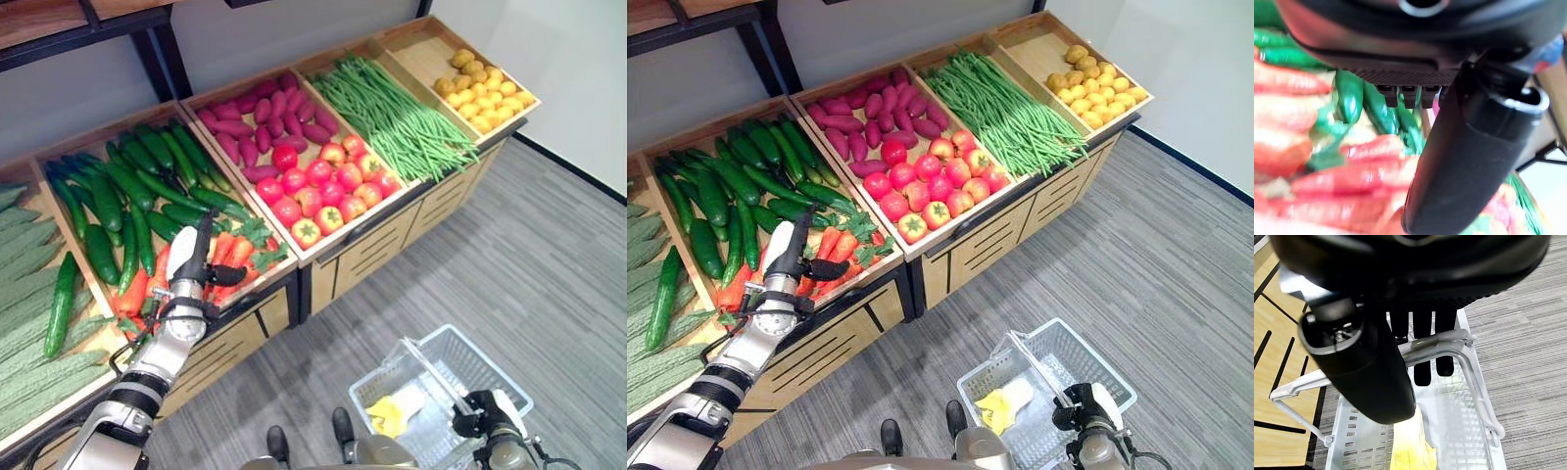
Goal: Get the vegetables into the basket
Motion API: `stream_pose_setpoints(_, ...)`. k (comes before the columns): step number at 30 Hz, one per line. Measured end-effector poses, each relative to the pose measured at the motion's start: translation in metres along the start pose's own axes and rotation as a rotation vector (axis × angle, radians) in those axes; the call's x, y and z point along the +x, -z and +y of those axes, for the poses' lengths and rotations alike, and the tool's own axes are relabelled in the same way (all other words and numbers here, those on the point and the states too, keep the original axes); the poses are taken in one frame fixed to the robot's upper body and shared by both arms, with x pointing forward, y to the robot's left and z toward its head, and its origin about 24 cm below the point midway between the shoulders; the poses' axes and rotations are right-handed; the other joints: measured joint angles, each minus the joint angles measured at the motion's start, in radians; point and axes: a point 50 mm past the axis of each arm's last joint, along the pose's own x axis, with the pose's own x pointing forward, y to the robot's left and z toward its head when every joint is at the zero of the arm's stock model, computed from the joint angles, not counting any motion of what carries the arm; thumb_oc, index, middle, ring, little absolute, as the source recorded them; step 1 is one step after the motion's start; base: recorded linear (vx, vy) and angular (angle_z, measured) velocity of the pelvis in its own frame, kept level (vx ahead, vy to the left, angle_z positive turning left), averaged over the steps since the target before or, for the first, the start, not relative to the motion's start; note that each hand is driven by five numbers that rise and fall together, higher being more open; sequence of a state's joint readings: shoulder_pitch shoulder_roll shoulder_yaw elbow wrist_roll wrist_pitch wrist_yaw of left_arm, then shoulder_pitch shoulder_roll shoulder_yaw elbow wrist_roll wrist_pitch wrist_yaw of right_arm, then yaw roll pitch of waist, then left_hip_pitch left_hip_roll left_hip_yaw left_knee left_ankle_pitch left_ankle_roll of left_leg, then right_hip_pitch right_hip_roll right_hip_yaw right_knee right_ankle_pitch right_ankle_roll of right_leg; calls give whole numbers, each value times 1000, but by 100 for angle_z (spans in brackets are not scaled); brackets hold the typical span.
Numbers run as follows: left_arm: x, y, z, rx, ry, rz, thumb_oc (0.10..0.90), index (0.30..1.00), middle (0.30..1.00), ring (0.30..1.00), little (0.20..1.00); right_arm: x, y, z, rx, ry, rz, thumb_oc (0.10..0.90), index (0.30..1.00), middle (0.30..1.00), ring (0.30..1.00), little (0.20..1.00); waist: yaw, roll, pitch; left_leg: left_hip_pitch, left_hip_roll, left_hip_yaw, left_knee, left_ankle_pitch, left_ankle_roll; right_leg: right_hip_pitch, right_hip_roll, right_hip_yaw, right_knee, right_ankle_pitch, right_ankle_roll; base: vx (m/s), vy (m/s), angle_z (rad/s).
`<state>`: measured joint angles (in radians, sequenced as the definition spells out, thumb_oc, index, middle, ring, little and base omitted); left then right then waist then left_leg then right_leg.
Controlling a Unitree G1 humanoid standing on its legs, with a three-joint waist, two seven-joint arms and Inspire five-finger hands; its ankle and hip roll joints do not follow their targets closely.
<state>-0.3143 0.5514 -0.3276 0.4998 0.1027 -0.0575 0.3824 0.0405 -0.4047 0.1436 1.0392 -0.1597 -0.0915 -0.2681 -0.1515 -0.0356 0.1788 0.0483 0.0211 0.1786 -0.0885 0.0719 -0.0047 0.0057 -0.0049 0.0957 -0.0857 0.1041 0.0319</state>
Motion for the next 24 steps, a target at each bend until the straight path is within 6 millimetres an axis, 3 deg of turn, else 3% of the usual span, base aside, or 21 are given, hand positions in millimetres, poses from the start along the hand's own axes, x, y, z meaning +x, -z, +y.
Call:
stream_pose_setpoints(10,0,9,-9,60,21,39,900,1000,1000,1000,1000,0,2,0,-4,0,10,400,300,300,300,300,-4,11,-4,-16,2,10,0,0,0,-20,3,11,0,3,-1,2,-2,-2)
stream_pose_setpoints(11,0,12,-10,72,22,48,875,964,964,964,964,0,2,0,-4,1,12,400,300,300,300,300,-4,16,-7,-17,2,11,0,0,0,-22,3,12,0,3,-1,0,0,0)
stream_pose_setpoints(12,1,15,-9,83,18,66,614,599,599,599,599,0,2,0,-5,1,12,400,300,300,300,300,-2,24,-12,-20,2,11,0,0,0,-24,3,12,0,3,-1,0,0,0)
stream_pose_setpoints(13,2,17,-10,89,21,73,543,500,500,500,500,0,1,0,-7,0,9,400,300,300,300,300,-2,25,-13,-21,2,12,0,0,0,-26,3,14,0,3,0,11,-6,-4)
stream_pose_setpoints(14,2,18,-11,99,25,70,400,300,300,300,300,1,0,1,-18,-2,2,400,300,300,300,300,-1,27,-13,-21,2,15,0,0,0,-28,4,16,0,2,1,11,0,-5)
stream_pose_setpoints(19,9,31,-8,264,-10,120,400,300,300,300,300,3,-9,1,-27,0,-22,400,300,300,300,300,-4,35,-19,-38,5,26,-3,-1,-5,-52,8,32,0,6,8,7,0,-10)
stream_pose_setpoints(24,10,40,-2,308,-33,176,400,300,300,300,300,3,-8,0,-28,6,-21,400,300,300,300,300,-8,35,-20,-36,7,39,0,0,-5,-52,10,40,0,10,3,28,3,-6)
